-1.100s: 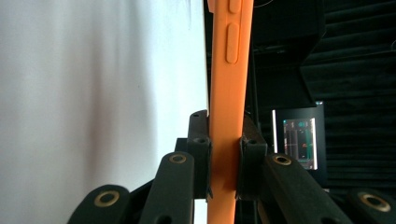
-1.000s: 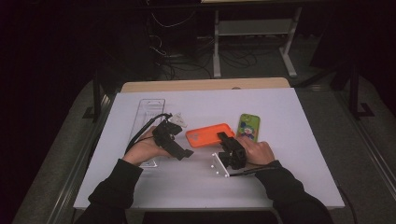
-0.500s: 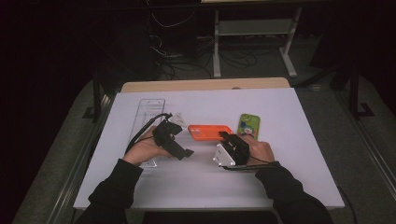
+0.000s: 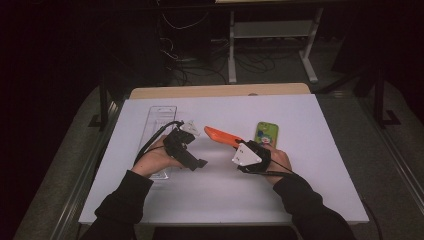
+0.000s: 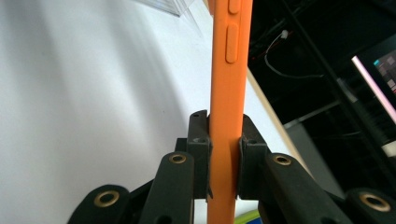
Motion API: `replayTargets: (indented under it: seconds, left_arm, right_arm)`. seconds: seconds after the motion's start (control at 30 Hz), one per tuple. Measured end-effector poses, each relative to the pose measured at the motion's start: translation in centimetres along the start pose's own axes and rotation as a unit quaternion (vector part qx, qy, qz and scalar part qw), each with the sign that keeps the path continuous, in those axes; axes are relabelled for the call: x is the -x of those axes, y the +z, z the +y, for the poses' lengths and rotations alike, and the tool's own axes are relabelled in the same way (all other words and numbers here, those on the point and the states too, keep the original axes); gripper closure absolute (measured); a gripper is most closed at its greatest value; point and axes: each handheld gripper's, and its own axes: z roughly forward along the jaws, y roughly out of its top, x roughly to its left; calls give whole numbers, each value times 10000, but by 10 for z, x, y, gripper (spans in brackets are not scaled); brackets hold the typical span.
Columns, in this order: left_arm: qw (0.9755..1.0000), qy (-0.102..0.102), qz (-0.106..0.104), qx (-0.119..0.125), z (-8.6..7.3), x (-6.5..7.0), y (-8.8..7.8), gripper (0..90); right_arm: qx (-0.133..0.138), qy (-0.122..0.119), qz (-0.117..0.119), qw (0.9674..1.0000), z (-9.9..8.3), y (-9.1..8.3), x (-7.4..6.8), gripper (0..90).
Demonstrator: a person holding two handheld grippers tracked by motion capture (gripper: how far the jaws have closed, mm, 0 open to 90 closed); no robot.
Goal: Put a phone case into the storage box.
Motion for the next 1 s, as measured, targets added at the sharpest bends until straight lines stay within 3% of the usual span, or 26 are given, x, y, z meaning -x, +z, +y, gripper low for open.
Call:
replayTargets:
  seconds: [0.2, 0.3, 0.53, 0.6, 0.63, 0.7, 0.83, 0.9, 0.97, 1.0]
  left_arm:
    - [10000, -55, -2, 7, 0, 2, 1, 0]
    - [9999, -103, -6, 9, 0, 2, 1, 0]
    - [9999, -117, -4, 27, 0, 2, 0, 0]
    - [9999, -116, -1, 42, 0, 2, 0, 0]
    - [9997, -219, -3, 136, 0, 3, 1, 0]
    - [9999, -115, -5, 60, 0, 1, -1, 0]
    - [9998, -155, -2, 113, 0, 1, -1, 0]
    - [9998, -174, -10, 129, 0, 1, -2, 0]
    - [9997, -192, -15, 142, 0, 0, -2, 0]
    - [9997, -197, -14, 155, 0, 0, -2, 0]
  right_arm:
    - [30, 688, 276, 9972, -2, 0, 10, 777]
    - [72, 1080, 401, 9933, -2, 0, 13, 777]
    - [111, 1644, 675, 9840, -6, 2, 21, 777]
    - [114, 1875, 763, 9792, -7, 2, 23, 777]
    - [113, 2015, 816, 9760, -7, 2, 24, 778]
    - [102, 2261, 927, 9696, -8, 1, 26, 777]
    - [126, 2590, 1114, 9593, -12, 3, 33, 777]
    - [135, 2853, 1209, 9507, -15, 3, 35, 778]
    - [157, 3189, 1352, 9380, -16, 4, 37, 778]
    - [186, 3232, 1347, 9365, -18, 5, 39, 778]
